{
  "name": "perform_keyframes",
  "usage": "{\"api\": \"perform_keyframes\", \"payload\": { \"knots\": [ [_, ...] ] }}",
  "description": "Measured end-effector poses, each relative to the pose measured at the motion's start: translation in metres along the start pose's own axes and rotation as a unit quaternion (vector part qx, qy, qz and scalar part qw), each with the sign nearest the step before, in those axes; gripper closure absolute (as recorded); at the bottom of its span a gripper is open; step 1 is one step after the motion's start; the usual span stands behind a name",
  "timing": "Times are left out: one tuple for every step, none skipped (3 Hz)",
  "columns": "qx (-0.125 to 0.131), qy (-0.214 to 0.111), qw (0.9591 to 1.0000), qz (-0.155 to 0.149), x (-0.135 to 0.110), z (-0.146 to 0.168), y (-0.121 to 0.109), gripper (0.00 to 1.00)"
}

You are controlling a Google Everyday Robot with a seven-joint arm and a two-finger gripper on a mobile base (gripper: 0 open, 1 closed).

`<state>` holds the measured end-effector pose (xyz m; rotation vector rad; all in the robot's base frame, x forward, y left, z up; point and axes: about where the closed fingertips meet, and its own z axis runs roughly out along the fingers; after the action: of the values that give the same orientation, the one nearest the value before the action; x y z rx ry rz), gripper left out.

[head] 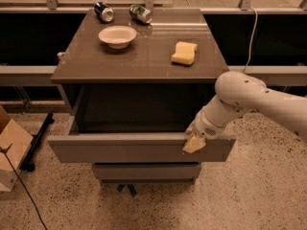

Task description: Open top drawer

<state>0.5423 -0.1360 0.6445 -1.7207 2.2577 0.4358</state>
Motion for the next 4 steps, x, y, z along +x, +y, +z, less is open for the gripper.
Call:
{"api": "perform_keyframes", "payload": {
  "knots": [
    [0.000, 0.000, 1.0000, 0.000, 0.000, 0.000, 0.000, 0.38],
    [-0.006, -0.004, 0.9996, 0.029, 0.009, 0.004, 0.028, 0.07],
    [-0.006, -0.004, 0.9996, 0.029, 0.009, 0.004, 0.028, 0.00],
    [-0.015, -0.008, 0.9980, 0.062, 0.017, 0.010, 0.063, 0.00]
  ]
}}
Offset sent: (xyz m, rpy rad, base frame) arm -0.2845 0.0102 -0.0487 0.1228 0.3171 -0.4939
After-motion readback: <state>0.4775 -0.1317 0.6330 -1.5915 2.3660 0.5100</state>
